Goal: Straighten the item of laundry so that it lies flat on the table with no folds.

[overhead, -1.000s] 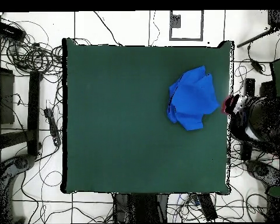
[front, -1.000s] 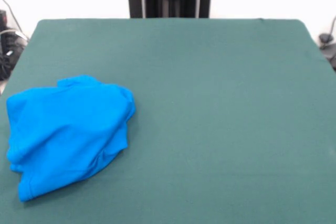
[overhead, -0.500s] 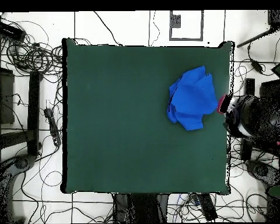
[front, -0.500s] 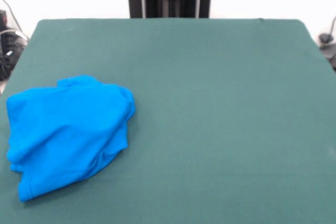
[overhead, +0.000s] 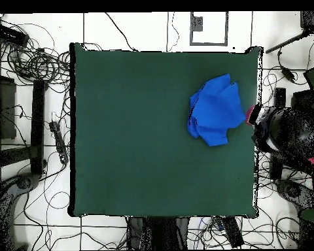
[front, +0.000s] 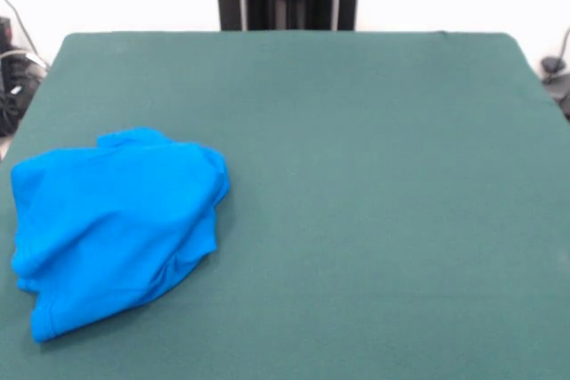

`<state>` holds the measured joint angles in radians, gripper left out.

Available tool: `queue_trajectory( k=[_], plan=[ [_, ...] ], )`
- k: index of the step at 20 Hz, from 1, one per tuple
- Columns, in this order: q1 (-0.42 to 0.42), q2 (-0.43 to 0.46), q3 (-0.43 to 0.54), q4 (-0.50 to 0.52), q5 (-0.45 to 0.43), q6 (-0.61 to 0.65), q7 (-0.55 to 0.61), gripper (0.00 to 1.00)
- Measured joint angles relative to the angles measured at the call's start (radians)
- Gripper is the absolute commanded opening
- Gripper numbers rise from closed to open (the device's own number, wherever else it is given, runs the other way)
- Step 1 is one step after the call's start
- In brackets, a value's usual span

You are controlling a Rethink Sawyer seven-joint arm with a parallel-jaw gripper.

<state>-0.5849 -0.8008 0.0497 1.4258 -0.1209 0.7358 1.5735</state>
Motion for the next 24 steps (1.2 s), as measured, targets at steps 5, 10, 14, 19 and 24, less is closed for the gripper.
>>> queue_trajectory(
  k=[5,10,14,19,24],
  plan=[
    [-0.001,0.001,0.001,0.014,-0.003,-0.016,0.0,0.0],
    [-0.001,0.001,0.001,0.038,-0.006,-0.032,0.0,0.0],
    [-0.001,0.001,0.001,0.058,-0.007,-0.048,0.0,0.0],
    [0.003,0.001,0.001,0.089,-0.009,-0.07,0.0,0.0],
    [0.003,0.001,0.001,0.107,-0.01,-0.078,0.0,0.0]
  ],
)
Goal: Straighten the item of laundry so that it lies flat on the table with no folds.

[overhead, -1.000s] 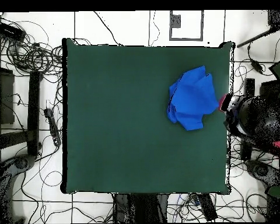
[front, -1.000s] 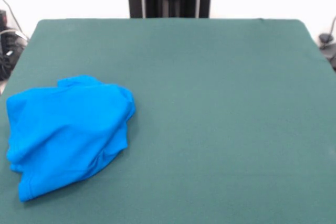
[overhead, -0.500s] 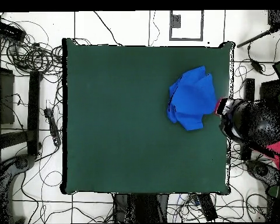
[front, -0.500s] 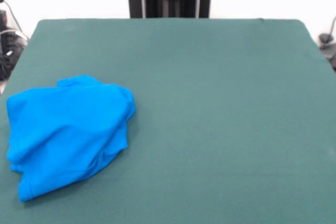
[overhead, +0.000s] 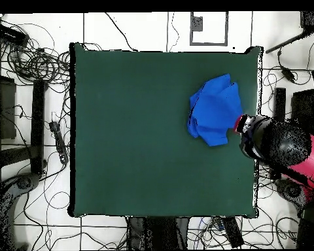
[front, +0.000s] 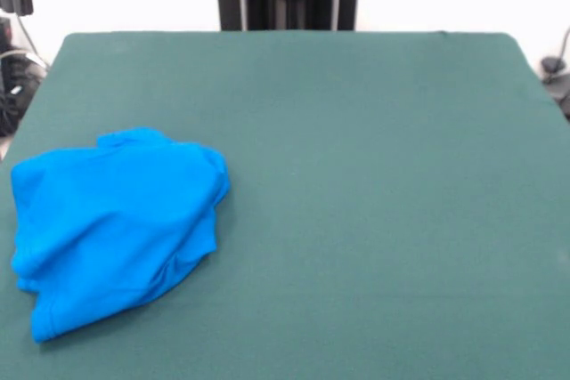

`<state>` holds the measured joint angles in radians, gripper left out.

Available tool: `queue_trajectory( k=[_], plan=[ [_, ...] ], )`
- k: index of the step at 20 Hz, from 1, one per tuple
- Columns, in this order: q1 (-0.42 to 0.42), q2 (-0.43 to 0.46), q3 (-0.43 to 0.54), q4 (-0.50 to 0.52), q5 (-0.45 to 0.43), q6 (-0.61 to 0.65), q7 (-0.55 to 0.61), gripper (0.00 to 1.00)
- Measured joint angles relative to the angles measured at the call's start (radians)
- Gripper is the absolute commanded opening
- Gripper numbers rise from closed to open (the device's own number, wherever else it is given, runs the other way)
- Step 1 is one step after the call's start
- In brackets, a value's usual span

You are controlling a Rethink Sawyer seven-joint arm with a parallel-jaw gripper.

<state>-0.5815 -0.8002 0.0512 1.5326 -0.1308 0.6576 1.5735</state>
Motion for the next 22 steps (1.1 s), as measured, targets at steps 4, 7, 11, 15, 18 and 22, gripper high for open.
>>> queue_trajectory(
  k=[4,7,11,15,18,22],
  plan=[
    [0.0,0.0,0.0,0.004,0.0,0.0,0.0,0.0],
    [0.0,0.0,0.0,0.009,0.0,0.0,0.0,0.0],
    [0.0,0.0,0.0,0.022,0.0,0.0,0.0,0.0],
    [0.0,-0.003,0.0,0.054,0.001,0.0,0.0,0.0],
    [0.004,-0.01,0.0,0.087,0.006,0.0,0.0,0.0],
    [0.014,-0.024,0.0,0.12,0.009,0.0,0.0,0.0]
  ],
)
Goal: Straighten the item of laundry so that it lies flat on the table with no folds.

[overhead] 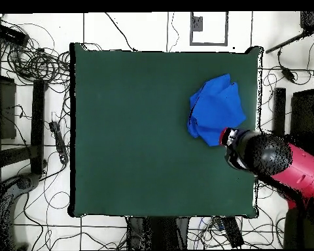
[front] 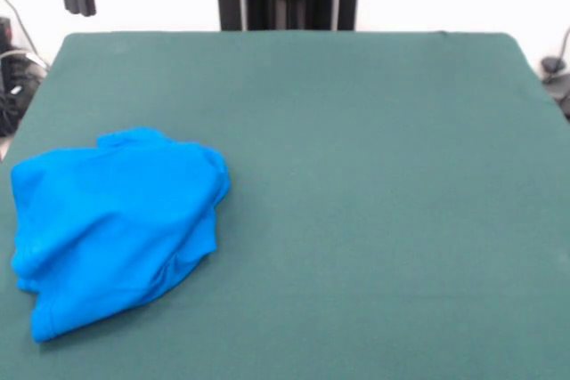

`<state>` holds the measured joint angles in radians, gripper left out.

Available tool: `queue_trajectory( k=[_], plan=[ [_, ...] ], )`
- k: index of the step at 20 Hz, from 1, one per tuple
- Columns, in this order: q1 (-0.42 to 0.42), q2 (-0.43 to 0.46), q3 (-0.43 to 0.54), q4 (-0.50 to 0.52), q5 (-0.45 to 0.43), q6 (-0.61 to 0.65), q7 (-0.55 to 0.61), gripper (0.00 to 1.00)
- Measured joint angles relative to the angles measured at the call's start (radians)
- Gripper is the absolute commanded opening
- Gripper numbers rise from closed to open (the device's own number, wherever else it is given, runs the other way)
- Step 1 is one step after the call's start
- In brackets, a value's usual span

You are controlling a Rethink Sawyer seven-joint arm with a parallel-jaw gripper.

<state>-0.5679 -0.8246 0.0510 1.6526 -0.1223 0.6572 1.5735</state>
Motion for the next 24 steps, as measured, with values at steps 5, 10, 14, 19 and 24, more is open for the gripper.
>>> queue_trajectory(
  k=[5,10,14,19,24],
  plan=[
    [0.015,-0.008,0.0,0.015,0.0,-0.008,0.0,0.0],
    [0.016,-0.004,0.005,0.015,0.0,-0.034,0.0,1.0],
    [0.016,0.006,0.005,0.015,0.0,-0.04,0.0,1.0],
    [0.016,0.029,0.005,0.014,0.0,-0.04,0.0,1.0],
    [0.016,0.058,0.006,0.013,0.0,-0.04,0.0,1.0]
  ],
)
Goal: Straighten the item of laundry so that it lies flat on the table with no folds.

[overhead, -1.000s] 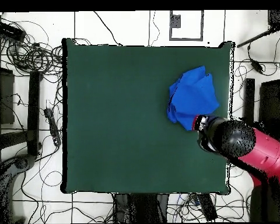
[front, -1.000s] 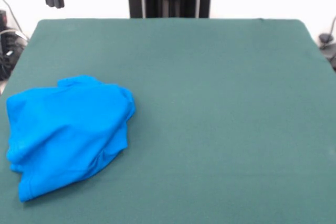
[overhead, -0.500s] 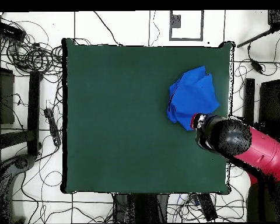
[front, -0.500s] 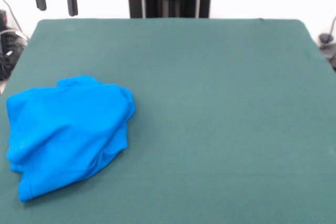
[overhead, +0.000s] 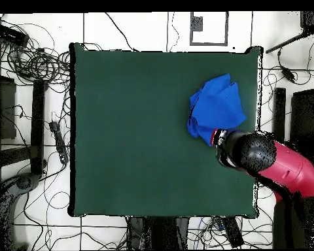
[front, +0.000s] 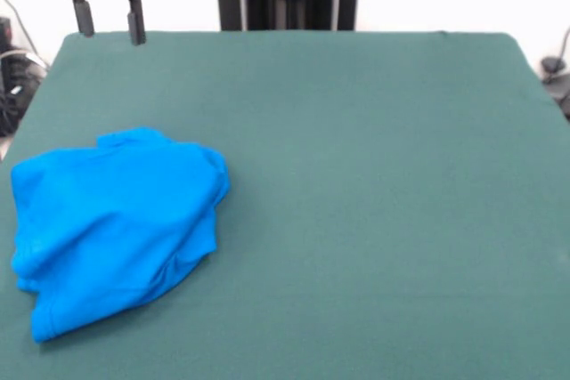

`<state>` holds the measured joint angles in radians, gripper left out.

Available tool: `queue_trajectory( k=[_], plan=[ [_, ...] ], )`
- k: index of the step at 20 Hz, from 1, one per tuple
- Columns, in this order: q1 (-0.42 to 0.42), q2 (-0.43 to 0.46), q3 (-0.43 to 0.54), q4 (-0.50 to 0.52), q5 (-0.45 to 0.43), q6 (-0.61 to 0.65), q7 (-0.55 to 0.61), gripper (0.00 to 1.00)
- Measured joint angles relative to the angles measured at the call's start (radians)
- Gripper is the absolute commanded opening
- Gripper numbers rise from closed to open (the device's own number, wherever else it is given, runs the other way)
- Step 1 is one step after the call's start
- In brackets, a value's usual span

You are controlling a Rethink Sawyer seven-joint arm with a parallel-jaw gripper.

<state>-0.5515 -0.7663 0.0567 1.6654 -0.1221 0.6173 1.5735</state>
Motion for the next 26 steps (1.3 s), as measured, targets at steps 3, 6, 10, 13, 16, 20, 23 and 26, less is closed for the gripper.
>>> queue_trajectory(
  k=[3,6,10,13,16,20,23,26],
  plan=[
    [0.0,0.019,0.0,0.0,0.0,-0.002,0.0,1.0],
    [0.0,0.031,0.0,0.0,0.0,-0.007,0.0,1.0],
    [0.0,0.049,0.0,0.0,0.0,-0.018,0.0,1.0],
    [0.0,0.06,0.0,0.0,0.0,-0.025,0.0,1.0],
    [0.0,0.063,0.0,-0.001,0.0,-0.025,0.0,1.0],
    [0.006,0.062,0.0,-0.013,0.0,-0.025,0.0,1.0],
    [0.012,0.061,0.0,-0.023,0.0,-0.025,0.0,1.0],
    [0.024,0.054,0.0,-0.051,0.0,-0.013,0.0,1.0]
  ],
)
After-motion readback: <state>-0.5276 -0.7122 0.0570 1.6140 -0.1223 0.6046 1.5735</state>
